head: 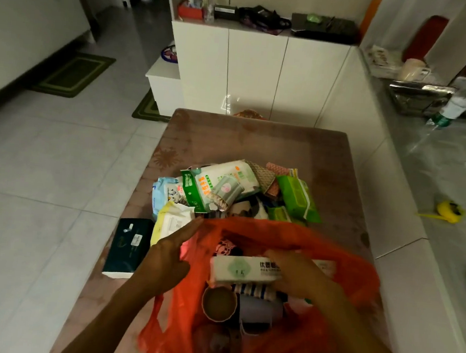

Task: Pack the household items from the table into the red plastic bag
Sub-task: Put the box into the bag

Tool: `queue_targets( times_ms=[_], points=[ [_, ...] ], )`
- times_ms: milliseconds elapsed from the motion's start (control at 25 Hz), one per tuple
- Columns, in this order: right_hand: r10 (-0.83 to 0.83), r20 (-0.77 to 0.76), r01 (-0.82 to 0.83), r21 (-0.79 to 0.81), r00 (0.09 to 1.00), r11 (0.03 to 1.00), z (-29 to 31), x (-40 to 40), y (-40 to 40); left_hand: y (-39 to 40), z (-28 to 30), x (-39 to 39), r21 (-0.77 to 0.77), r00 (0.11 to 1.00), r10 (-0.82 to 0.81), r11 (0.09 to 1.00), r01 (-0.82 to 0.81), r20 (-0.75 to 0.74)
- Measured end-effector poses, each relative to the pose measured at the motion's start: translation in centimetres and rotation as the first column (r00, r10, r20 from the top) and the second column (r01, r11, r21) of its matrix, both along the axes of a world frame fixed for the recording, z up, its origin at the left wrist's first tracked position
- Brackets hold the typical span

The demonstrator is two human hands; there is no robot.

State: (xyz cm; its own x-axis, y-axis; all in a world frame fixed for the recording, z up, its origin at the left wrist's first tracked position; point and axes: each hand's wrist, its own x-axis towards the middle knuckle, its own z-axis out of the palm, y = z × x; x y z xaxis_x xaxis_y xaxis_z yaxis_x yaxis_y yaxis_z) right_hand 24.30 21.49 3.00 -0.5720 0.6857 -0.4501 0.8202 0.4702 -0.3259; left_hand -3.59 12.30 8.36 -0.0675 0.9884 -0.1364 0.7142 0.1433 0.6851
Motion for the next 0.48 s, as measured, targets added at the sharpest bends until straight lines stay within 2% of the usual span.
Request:
queue_targets(
  times_ms=[40, 80, 160, 240, 320, 400, 480],
  points=[
    [-0.004, 0.087, 0.000, 0.044, 0.996, 0.999, -1.1, -0.1, -0.4, -0.4, 0.1, -0.1, -0.013, 1.000, -0.014, 1.000, 0.014, 0.008],
    [-0.022, 0.110, 0.015, 0.058, 0.994, 0.998, -1.8, -0.2, -0.9, -0.8, -0.1, -0.5, -0.028, 1.000, -0.017, 0.999, 0.018, 0.018],
    [-0.006, 0.054, 0.002, 0.073, 0.999, 0.997, -2.3, -0.4, -1.7, -1.4, -0.6, -0.8, -0.058, 0.998, 0.003, 0.998, 0.001, 0.058],
    [0.100, 0.010, -0.100, 0.056, 0.995, 0.993, -2.1, -0.8, -2.3, -2.0, -1.3, -0.8, -0.061, 0.996, 0.032, 0.998, -0.027, 0.078],
    [0.141, 0.064, -0.145, 0.056, 0.988, 0.988, -1.9, -1.4, -2.4, -2.5, -2.4, -0.5, -0.054, 0.993, 0.061, 0.997, -0.056, 0.100],
    [0.103, 0.174, -0.127, 0.135, 0.979, 0.983, -2.2, -2.3, -2.1, -3.1, -3.4, -0.2, -0.056, 0.994, -0.011, 0.998, 0.017, 0.106],
    [0.062, 0.220, -0.104, 0.187, 0.974, 0.977, -2.7, -3.2, -2.4, -4.0, -4.5, -0.3, -0.033, 0.982, -0.112, 0.992, 0.119, 0.152]
  ],
)
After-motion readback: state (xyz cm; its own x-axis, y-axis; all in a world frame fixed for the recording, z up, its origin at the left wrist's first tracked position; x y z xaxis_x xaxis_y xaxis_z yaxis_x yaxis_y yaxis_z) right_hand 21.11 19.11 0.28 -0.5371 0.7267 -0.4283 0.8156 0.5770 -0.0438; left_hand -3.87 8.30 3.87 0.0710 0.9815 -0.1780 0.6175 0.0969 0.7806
